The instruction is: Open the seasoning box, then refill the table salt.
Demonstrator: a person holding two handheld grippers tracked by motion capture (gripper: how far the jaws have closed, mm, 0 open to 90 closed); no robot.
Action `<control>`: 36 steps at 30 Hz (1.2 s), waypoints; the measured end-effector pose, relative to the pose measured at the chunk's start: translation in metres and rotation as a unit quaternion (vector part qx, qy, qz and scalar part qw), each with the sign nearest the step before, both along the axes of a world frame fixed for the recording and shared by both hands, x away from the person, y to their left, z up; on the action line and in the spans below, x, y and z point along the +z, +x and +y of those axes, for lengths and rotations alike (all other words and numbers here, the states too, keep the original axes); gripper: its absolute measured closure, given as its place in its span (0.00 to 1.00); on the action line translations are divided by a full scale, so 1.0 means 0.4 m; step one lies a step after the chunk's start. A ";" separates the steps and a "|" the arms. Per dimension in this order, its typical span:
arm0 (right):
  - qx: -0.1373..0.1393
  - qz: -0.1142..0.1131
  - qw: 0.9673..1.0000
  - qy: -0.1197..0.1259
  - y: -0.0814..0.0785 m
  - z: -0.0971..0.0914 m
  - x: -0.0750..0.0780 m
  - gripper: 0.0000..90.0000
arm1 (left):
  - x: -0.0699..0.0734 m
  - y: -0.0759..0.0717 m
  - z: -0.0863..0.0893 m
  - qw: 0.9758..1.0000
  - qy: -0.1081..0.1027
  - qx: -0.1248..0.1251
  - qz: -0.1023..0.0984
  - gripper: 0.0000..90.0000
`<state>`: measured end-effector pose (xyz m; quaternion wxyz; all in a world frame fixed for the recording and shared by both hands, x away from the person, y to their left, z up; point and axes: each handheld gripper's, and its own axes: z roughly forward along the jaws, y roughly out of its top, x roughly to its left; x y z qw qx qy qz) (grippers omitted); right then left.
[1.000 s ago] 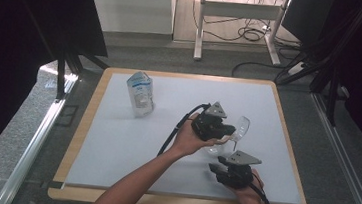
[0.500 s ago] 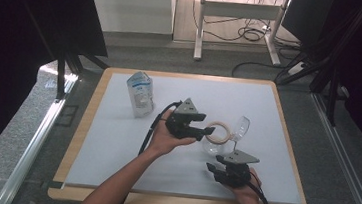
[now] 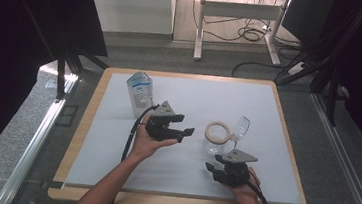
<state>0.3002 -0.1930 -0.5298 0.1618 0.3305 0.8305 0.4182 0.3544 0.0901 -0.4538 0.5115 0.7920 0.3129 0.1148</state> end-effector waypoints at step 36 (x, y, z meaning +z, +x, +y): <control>0.015 -0.001 1.000 0.002 0.011 0.032 0.002 0.56 | 0.004 -0.054 0.345 0.984 0.007 0.176 -0.037 0.46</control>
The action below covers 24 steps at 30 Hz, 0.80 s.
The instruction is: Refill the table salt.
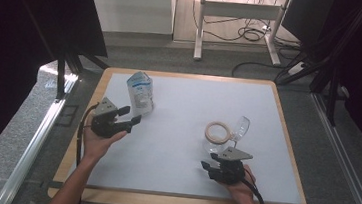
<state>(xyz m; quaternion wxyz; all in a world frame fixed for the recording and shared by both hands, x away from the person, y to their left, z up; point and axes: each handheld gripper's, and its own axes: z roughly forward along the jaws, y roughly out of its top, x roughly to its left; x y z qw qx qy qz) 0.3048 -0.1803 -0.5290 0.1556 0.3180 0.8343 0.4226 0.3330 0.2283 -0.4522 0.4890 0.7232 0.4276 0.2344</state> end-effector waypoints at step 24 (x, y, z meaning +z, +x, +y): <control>-0.001 0.001 1.000 -0.006 0.000 -0.001 -0.003 0.55 | -0.022 0.206 0.080 0.999 -0.028 0.031 0.007 0.53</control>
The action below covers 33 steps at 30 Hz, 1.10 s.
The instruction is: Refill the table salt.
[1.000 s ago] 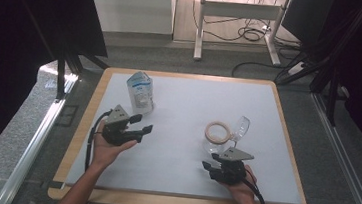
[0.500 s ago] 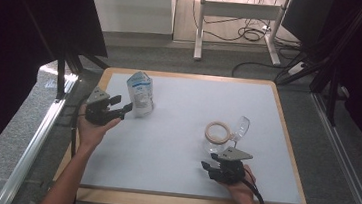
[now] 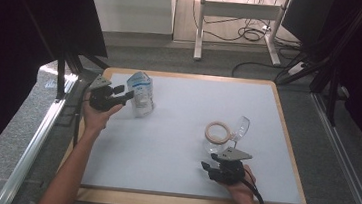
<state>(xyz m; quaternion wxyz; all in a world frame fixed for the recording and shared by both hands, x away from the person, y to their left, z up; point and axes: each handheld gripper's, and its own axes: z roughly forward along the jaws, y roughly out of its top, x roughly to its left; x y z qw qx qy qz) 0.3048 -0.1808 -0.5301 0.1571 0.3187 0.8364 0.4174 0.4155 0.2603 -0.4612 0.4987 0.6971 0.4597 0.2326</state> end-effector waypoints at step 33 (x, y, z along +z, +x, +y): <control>-0.003 -0.017 1.000 0.003 -0.010 0.003 0.016 0.55 | 0.000 0.063 -0.049 0.998 -0.040 -0.044 -0.008 1.00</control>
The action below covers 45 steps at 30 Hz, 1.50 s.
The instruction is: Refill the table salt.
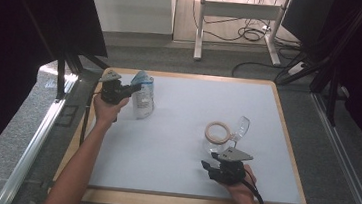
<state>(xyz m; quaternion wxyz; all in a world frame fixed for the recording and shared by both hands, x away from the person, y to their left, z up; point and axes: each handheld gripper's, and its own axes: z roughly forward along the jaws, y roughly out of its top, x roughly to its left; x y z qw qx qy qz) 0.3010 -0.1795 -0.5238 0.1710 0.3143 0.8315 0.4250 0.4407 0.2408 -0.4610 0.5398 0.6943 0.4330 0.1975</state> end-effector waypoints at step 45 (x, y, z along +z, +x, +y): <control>0.017 -0.024 1.000 0.006 0.004 0.094 -0.018 0.52 | 0.063 -0.118 -0.092 0.996 -0.032 -0.086 -0.008 1.00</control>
